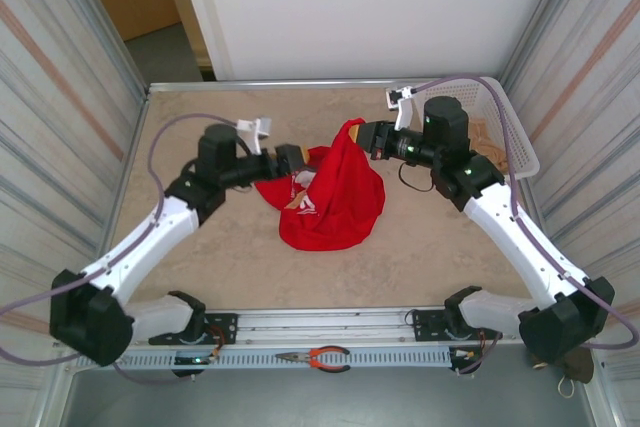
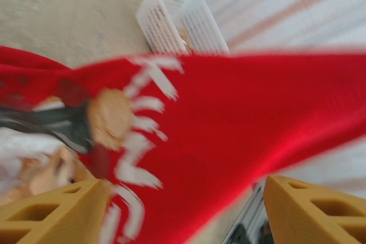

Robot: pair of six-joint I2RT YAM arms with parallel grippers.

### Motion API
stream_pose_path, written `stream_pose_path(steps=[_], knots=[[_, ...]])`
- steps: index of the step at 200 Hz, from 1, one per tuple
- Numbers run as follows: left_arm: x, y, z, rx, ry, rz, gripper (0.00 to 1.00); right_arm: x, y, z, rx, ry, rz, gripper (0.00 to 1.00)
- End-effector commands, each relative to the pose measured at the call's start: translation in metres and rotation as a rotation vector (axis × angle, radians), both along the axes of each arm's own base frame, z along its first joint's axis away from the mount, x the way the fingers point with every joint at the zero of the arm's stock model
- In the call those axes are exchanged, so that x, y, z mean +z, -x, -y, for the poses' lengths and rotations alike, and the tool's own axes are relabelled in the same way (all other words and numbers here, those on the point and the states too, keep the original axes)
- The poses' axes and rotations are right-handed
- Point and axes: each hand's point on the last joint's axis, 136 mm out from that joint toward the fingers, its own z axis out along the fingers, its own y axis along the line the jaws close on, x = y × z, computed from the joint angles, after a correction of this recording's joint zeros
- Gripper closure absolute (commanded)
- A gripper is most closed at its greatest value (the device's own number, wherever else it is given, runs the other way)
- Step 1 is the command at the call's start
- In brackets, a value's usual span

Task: Fold the inside-out t-shirt

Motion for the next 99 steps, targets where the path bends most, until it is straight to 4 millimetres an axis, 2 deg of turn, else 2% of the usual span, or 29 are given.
stream_pose_path(steps=[1,43,58,77,83,88,95,99], knots=[[-0.038,0.004,-0.013,0.158,-0.215,0.082,0.27,0.012,0.000,-0.001,0.010,-0.041,0.014,1.00],[-0.068,0.023,0.013,0.181,-0.397,0.196,0.26,0.012,-0.002,-0.001,-0.001,-0.047,0.006,1.00],[-0.079,0.018,0.021,0.180,-0.443,0.193,0.25,0.013,-0.003,-0.002,0.001,-0.056,0.002,1.00],[-0.088,0.003,0.022,0.222,-0.522,0.195,0.24,0.017,-0.004,-0.003,0.004,-0.073,0.002,1.00],[-0.087,-0.004,0.021,0.239,-0.549,0.203,0.28,0.020,-0.003,-0.003,0.005,-0.076,0.006,1.00],[-0.086,-0.011,0.018,0.254,-0.567,0.204,0.35,0.022,-0.004,-0.003,0.003,-0.076,0.008,1.00],[-0.082,-0.021,0.013,0.269,-0.570,0.201,0.51,0.024,-0.007,-0.002,-0.005,-0.074,0.010,1.00],[-0.077,-0.026,0.012,0.271,-0.556,0.201,0.65,0.027,-0.009,0.000,-0.011,-0.077,0.016,1.00]])
